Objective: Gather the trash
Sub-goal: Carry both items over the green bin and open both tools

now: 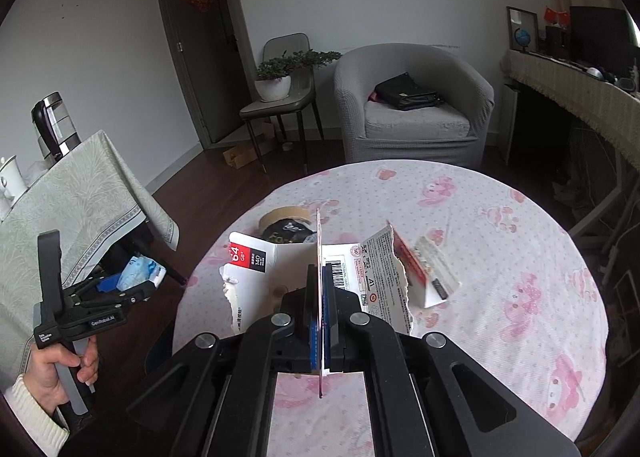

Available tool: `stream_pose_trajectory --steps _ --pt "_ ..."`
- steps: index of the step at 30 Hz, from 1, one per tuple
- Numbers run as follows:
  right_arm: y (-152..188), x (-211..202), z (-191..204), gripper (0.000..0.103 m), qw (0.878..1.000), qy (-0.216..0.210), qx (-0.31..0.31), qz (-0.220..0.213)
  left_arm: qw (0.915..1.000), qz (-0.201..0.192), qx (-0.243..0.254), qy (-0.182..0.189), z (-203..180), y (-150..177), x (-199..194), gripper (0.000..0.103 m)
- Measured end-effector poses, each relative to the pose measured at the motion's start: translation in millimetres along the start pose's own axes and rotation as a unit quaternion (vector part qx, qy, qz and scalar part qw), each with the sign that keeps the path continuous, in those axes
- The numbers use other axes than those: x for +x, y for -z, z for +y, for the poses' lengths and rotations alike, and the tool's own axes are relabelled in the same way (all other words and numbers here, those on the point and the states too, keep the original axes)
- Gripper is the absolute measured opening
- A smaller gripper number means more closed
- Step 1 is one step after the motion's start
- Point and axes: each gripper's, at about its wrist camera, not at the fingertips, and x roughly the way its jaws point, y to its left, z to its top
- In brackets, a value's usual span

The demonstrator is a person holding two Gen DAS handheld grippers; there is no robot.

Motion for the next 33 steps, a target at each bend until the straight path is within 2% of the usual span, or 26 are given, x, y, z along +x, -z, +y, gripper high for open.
stream_pose_trajectory --steps 15,27,33 --pt "-4 42 98 0.002 0.994 -0.089 -0.054 0.028 0.9943 0.091 -0.022 -0.051 72 51 43 0.074" --pt "5 93 178 0.002 0.984 -0.135 -0.09 0.069 0.9854 0.157 -0.042 -0.052 114 78 69 0.075" --pt "12 123 209 0.002 0.981 -0.143 -0.096 0.091 0.983 0.168 -0.055 -0.051 130 84 66 0.079"
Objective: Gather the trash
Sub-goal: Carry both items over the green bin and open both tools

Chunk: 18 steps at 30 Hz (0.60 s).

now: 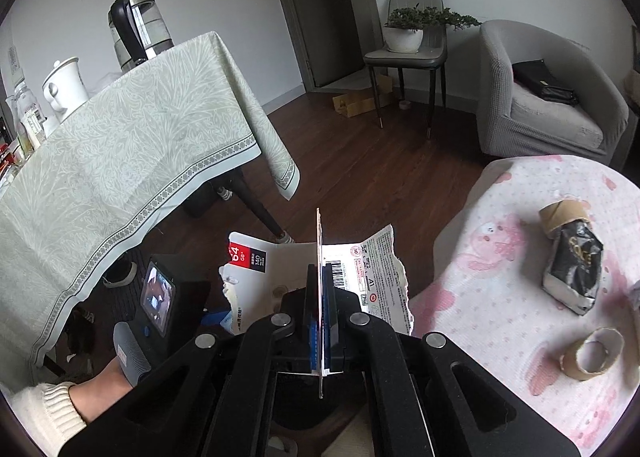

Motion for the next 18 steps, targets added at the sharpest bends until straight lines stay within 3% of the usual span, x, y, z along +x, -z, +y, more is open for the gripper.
stream_pose_trajectory --steps 5,18 --pt "0 31 14 0.002 1.0 -0.004 -0.002 0.02 0.9998 -0.009 -0.013 0.009 11 4 -7 0.086" --pt "10 94 33 0.002 0.997 0.006 -0.007 0.077 0.9968 -0.075 -0.025 0.007 47 7 -60 0.08"
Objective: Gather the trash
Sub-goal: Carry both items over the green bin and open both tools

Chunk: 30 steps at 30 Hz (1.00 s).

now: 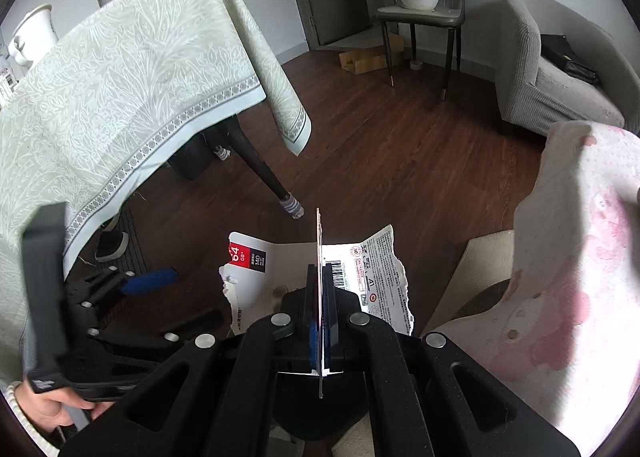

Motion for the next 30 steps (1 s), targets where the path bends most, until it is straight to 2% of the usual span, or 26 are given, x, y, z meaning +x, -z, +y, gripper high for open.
stream_pose_trajectory --steps 10,14,19,30 --pt "7 47 17 0.002 0.999 0.004 -0.005 0.045 0.9989 -0.046 -0.006 0.0 15 -6 -45 0.068" --pt "14 67 20 0.002 0.998 0.002 -0.005 0.067 0.9985 -0.052 -0.012 0.004 18 -7 -54 0.059" --pt "27 93 24 0.002 0.995 0.004 -0.01 0.1 0.9978 -0.062 -0.017 0.015 20 -10 -64 0.054" --pt "59 123 16 0.005 0.989 0.025 -0.009 0.148 0.995 -0.092 -0.021 0.034 14 -16 -88 0.054"
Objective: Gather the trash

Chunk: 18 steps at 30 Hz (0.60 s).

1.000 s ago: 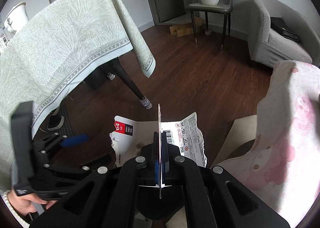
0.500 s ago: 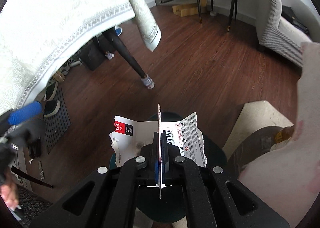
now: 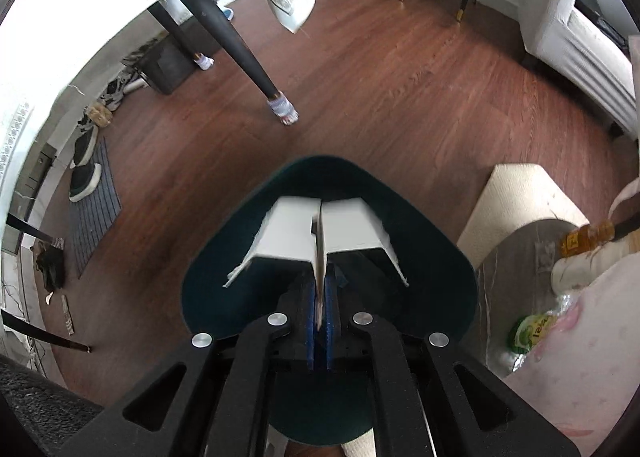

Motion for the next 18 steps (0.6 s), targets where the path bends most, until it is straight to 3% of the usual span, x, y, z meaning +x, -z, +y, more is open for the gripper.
stream_pose_trajectory --steps 4,7,18 --pt "6 6 -7 0.011 1.0 0.007 0.006 0.017 0.9999 -0.007 0.007 0.003 -4 -3 -5 0.054" --pt "8 0 -10 0.041 1.0 0.012 0.006 0.011 0.9999 -0.01 0.007 0.007 -8 -4 -6 0.054" --pt "13 -41 -15 0.041 1.0 -0.001 -0.01 -0.022 0.9991 -0.033 0.011 0.025 -33 -15 -16 0.054"
